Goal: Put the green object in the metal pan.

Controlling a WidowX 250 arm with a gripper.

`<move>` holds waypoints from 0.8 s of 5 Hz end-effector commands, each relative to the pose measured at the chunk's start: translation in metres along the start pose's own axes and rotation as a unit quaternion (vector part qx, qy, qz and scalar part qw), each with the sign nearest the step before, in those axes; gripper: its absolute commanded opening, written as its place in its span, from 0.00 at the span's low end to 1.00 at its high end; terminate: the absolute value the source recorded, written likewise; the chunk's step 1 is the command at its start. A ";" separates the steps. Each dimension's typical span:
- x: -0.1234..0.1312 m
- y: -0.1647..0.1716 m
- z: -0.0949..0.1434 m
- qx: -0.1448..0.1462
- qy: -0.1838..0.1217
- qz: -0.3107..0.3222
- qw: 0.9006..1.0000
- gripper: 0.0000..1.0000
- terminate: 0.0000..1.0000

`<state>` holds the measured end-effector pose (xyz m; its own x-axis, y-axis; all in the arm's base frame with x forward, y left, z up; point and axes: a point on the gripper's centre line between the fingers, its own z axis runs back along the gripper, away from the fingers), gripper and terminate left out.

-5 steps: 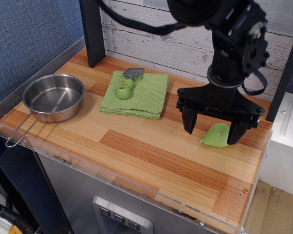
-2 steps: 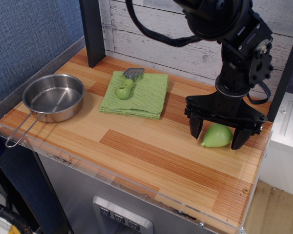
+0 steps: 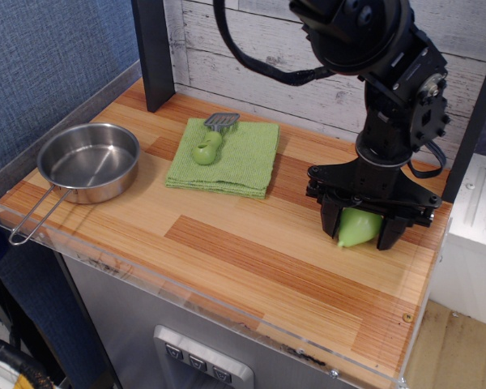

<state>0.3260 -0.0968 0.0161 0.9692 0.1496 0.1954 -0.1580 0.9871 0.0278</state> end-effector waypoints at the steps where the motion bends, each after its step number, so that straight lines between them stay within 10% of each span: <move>1: -0.001 0.000 0.014 -0.007 -0.020 0.003 1.000 0.00 0.00; 4: 0.013 -0.006 0.092 -0.043 -0.087 0.032 0.995 0.00 0.00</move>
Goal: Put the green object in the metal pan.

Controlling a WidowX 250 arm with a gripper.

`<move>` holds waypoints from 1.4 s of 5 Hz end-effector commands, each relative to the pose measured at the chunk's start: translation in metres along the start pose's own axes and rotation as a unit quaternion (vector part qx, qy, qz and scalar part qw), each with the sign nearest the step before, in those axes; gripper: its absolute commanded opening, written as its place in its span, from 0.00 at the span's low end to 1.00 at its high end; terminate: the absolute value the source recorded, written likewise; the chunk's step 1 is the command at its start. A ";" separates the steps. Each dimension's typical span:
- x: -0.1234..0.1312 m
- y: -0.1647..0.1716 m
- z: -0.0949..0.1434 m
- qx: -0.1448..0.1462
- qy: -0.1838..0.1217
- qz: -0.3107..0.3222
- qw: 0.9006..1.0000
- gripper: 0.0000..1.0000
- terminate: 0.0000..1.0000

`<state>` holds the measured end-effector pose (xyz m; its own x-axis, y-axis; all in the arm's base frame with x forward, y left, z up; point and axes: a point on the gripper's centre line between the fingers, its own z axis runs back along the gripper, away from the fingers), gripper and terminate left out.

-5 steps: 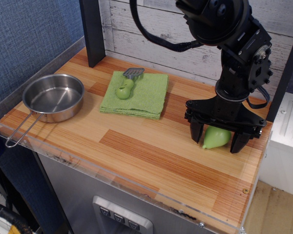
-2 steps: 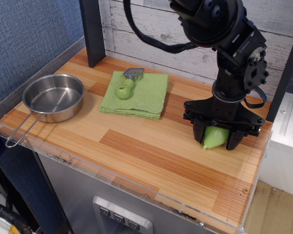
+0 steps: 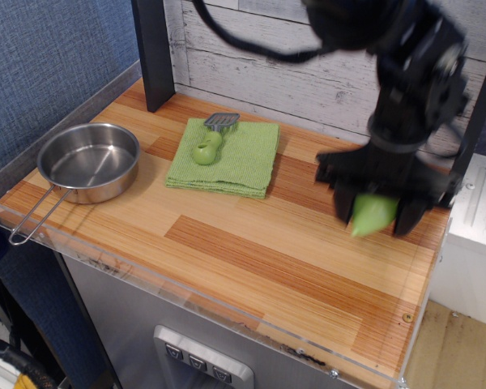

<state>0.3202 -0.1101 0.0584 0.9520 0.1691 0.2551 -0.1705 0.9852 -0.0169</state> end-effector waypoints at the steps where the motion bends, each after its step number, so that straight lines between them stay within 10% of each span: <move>1: 0.021 0.019 0.060 -0.022 -0.062 0.041 0.997 0.00 0.00; 3: 0.035 0.087 0.076 -0.002 -0.079 0.116 0.990 0.00 0.00; 7: -0.005 0.226 0.079 0.061 -0.076 0.330 0.939 0.00 0.00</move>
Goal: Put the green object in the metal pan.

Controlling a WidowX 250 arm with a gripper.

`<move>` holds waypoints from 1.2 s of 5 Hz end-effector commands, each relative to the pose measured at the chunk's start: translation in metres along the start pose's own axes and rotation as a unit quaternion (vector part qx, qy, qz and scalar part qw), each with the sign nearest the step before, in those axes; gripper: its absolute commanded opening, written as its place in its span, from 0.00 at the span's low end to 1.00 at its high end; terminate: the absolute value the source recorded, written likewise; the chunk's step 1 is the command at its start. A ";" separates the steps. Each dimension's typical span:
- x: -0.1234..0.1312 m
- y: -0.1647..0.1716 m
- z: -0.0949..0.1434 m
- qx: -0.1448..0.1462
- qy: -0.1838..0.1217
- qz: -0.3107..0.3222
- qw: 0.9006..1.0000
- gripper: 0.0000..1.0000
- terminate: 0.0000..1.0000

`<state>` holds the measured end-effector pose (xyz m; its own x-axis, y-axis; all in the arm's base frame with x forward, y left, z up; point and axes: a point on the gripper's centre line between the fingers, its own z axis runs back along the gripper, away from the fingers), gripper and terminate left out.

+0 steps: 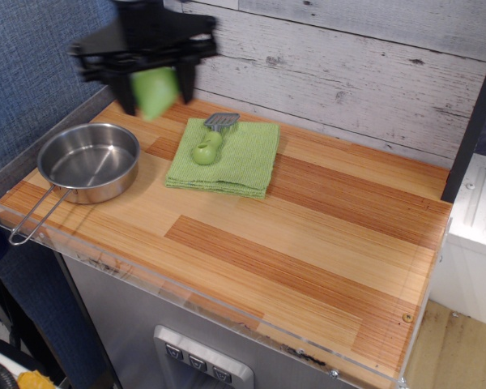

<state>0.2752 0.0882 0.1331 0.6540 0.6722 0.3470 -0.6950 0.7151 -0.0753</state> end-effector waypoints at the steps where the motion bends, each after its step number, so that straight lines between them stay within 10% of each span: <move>1: 0.000 0.047 -0.017 0.015 0.002 0.067 0.998 0.00 0.00; 6: 0.011 0.085 -0.093 0.056 0.048 0.112 0.991 0.00 0.00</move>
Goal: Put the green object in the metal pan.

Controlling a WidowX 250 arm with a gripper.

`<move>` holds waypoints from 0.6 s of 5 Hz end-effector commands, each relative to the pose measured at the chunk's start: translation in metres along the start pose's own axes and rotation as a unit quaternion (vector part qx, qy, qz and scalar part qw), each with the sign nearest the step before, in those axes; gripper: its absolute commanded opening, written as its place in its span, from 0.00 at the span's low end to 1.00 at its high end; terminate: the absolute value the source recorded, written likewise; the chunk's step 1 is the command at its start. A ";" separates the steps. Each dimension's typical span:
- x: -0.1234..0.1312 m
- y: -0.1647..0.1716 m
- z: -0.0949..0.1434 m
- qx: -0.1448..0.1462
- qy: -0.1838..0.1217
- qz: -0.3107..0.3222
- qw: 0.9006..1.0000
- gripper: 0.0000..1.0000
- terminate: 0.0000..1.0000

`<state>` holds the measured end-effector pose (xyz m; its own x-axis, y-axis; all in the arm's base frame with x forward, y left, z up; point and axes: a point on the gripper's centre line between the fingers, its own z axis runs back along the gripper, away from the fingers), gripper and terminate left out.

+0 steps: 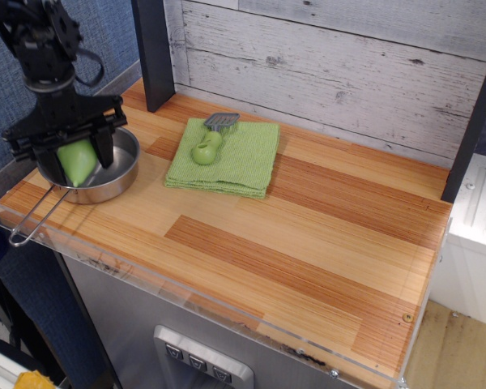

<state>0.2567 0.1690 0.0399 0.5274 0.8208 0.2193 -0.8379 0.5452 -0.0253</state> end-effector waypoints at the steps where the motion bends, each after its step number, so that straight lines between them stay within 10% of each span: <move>1: 0.002 0.006 -0.006 0.006 -0.007 0.006 1.000 0.00 0.00; 3: -0.002 0.007 -0.010 0.022 -0.005 0.012 1.000 0.00 0.00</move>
<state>0.2570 0.1784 0.0188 0.5064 0.8388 0.1998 -0.8584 0.5124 0.0240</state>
